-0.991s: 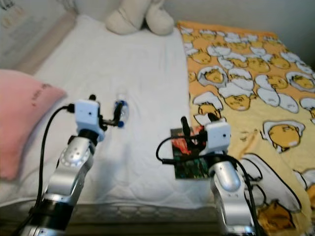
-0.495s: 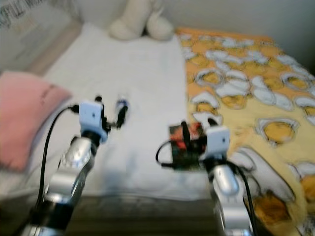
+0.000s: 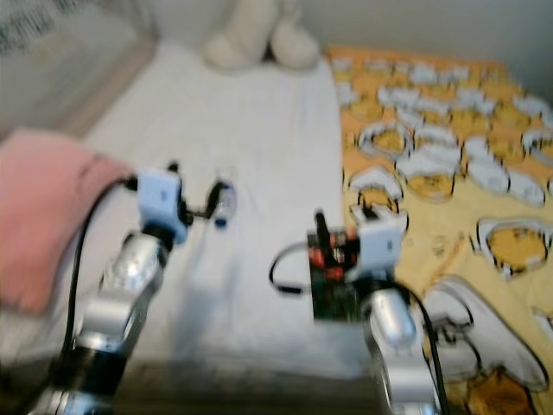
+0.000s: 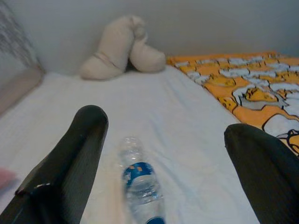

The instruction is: Clean up the room

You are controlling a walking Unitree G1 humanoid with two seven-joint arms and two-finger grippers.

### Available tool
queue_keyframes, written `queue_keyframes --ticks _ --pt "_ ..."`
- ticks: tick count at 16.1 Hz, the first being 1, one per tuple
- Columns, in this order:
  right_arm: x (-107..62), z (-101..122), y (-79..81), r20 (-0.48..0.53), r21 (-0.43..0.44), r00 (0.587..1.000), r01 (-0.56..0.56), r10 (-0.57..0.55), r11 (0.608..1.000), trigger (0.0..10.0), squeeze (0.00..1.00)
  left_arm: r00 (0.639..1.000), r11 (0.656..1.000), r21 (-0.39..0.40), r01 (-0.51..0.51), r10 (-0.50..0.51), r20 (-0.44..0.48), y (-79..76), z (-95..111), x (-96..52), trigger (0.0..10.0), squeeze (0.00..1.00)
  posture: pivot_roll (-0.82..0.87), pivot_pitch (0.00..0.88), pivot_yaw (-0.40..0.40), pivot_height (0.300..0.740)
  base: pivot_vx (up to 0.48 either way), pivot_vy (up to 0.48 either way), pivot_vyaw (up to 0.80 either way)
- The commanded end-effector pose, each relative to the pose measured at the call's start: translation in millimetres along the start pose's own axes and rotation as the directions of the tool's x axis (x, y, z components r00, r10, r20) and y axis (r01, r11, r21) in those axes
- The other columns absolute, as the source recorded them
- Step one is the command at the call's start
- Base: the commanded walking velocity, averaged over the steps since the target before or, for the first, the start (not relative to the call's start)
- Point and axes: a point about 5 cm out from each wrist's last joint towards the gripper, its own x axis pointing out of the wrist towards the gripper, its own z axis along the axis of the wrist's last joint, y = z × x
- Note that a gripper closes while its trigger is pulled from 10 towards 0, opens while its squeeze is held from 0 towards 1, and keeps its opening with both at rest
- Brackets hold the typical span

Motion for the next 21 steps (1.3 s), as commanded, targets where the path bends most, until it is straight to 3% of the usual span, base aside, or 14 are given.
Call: queue_keyframes --ticks 1,5,8,10,12,14,17,21 --pt "-5.4 1 -10.5 -0.009 -0.013 0.999 0.036 -0.036 0.999 10.0 0.00 1.000 1.000 -0.028 -0.001 0.001 0.014 -6.7 8 10.4 10.0 0.00 -0.11 0.000 -0.015 0.740 0.000 0.000 0.00" --pt "-12.2 1 -6.3 -0.019 -0.011 1.000 0.021 -0.022 1.000 10.0 0.00 0.998 0.980 -0.197 0.007 -0.019 -0.063 -2.9 5 45.5 10.0 0.00 -0.14 0.002 -0.025 0.740 0.000 0.000 0.00" --pt "-24.9 0 -5.9 -0.041 -0.013 0.999 0.027 -0.027 1.000 10.0 0.00 0.997 0.984 -0.177 0.011 -0.025 -0.077 -9.8 14 70.4 10.0 0.00 -0.17 0.031 -0.015 0.740 0.000 0.000 0.00" --pt "-29.9 -1 -5.2 -0.049 -0.014 0.998 0.033 -0.033 0.999 10.0 0.00 0.996 0.983 -0.183 0.023 -0.038 -0.078 -12.7 19 76.8 10.0 0.00 -0.19 0.046 -0.004 0.740 0.000 0.000 0.00" --pt "-44.1 -1 -3.6 -0.068 -0.010 0.996 0.065 -0.065 0.998 10.0 0.00 0.996 0.988 -0.142 0.052 -0.062 -0.064 -15.1 35 89.7 10.0 0.00 -0.22 0.070 0.019 0.740 0.000 0.000 0.00" --pt "-53.7 -1 -1.2 -0.082 -0.006 0.994 0.077 -0.077 0.997 10.0 0.00 0.996 0.995 -0.098 0.037 -0.045 -0.076 -10.1 39 93.1 10.0 0.00 -0.25 0.096 0.033 0.740 0.000 0.000 0.00" --pt "-80.0 0 3.0 -0.123 -0.006 0.988 0.098 -0.098 0.995 10.0 0.00 0.991 0.995 0.048 -0.082 0.087 -0.104 16.3 44 95.5 10.0 0.00 -0.29 0.150 0.045 0.740 0.000 0.000 0.00" --pt "-114.8 4 8.3 -0.204 -0.003 0.973 0.109 -0.108 0.994 10.0 0.00 0.971 0.978 0.099 -0.184 0.196 -0.136 44.2 41 91.3 10.0 0.00 -0.34 0.254 0.037 0.740 0.000 0.000 0.00"
